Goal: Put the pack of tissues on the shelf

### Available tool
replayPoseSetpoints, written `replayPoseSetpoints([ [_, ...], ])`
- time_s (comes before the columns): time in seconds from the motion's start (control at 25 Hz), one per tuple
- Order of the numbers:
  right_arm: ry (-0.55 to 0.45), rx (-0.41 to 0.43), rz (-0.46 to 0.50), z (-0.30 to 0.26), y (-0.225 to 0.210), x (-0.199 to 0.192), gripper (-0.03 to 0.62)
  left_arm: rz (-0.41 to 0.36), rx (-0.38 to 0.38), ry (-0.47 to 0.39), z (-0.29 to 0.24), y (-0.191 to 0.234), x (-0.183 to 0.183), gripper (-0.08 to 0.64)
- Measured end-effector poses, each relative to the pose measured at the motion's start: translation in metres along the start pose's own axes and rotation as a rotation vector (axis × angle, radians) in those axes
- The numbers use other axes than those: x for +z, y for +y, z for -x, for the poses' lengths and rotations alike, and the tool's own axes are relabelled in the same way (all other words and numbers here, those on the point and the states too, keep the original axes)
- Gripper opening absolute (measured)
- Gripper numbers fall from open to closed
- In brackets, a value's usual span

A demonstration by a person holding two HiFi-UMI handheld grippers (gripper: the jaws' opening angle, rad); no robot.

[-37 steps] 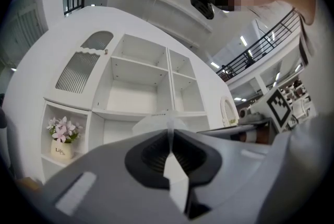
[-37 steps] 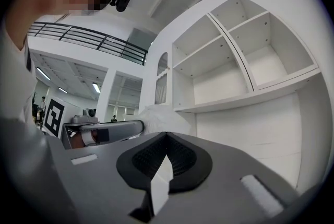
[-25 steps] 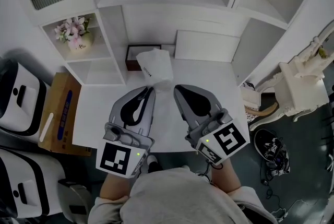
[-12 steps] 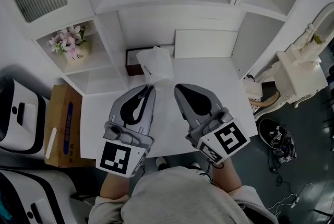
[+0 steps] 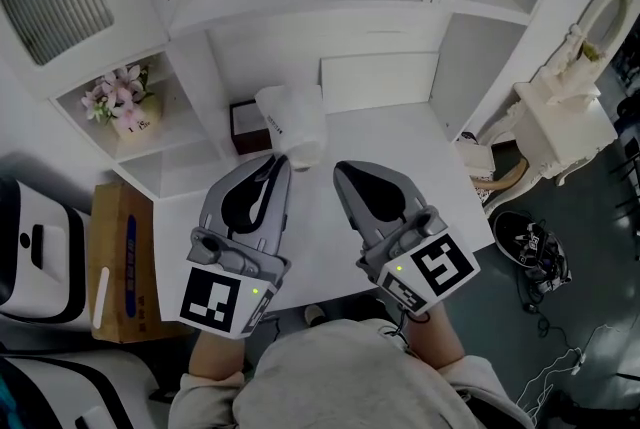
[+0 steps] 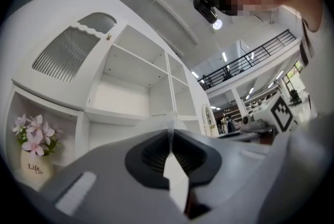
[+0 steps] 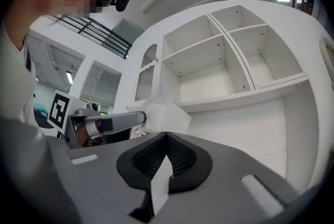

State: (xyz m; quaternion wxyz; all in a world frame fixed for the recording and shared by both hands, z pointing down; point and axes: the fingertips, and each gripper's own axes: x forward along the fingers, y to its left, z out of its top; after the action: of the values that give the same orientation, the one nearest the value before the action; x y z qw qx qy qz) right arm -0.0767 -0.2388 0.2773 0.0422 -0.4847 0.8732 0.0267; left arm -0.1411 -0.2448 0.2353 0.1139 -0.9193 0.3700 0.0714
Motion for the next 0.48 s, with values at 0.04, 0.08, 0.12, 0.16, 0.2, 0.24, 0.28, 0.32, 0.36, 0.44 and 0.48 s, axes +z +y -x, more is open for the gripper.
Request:
replayPoseSetpoints([
  [0.04,-0.001,-0.004,0.002,0.0,-0.001,0.001,0.002,-0.008,-0.001,-0.004,-0.001,0.001,0.003,0.005],
  [0.08,-0.001,-0.006,0.003,0.001,-0.002,0.001,0.001,-0.017,-0.003,-0.008,-0.003,0.001,0.006,0.005],
  [0.12,-0.001,-0.008,0.004,0.0,-0.003,0.002,0.002,-0.025,-0.005,-0.013,-0.005,0.002,0.009,0.005],
  [0.16,-0.001,-0.009,0.004,0.0,-0.004,0.003,0.002,-0.032,-0.008,-0.017,-0.007,0.003,0.012,0.005],
  [0.2,-0.001,-0.009,0.005,0.0,-0.006,0.003,0.001,-0.038,-0.009,-0.02,-0.01,0.003,0.014,0.005],
  [0.24,0.0,-0.008,0.005,-0.001,-0.008,0.004,0.002,-0.044,-0.01,-0.02,-0.012,0.003,0.016,0.005],
  [0.28,0.0,-0.006,0.006,-0.002,-0.01,0.004,0.002,-0.048,-0.009,-0.02,-0.015,0.003,0.018,0.005],
  [0.32,-0.001,-0.003,0.008,-0.003,-0.013,0.005,0.001,-0.053,-0.008,-0.026,-0.018,0.004,0.02,0.005],
  [0.36,-0.003,0.001,0.009,-0.004,-0.015,0.006,0.0,-0.061,-0.005,-0.039,-0.021,0.004,0.024,0.005],
  [0.44,-0.005,0.008,0.012,-0.006,-0.02,0.008,0.002,-0.073,0.004,-0.06,-0.027,0.007,0.03,0.005],
  [0.48,-0.006,0.011,0.014,-0.007,-0.023,0.009,0.001,-0.079,0.01,-0.068,-0.03,0.008,0.033,0.005],
])
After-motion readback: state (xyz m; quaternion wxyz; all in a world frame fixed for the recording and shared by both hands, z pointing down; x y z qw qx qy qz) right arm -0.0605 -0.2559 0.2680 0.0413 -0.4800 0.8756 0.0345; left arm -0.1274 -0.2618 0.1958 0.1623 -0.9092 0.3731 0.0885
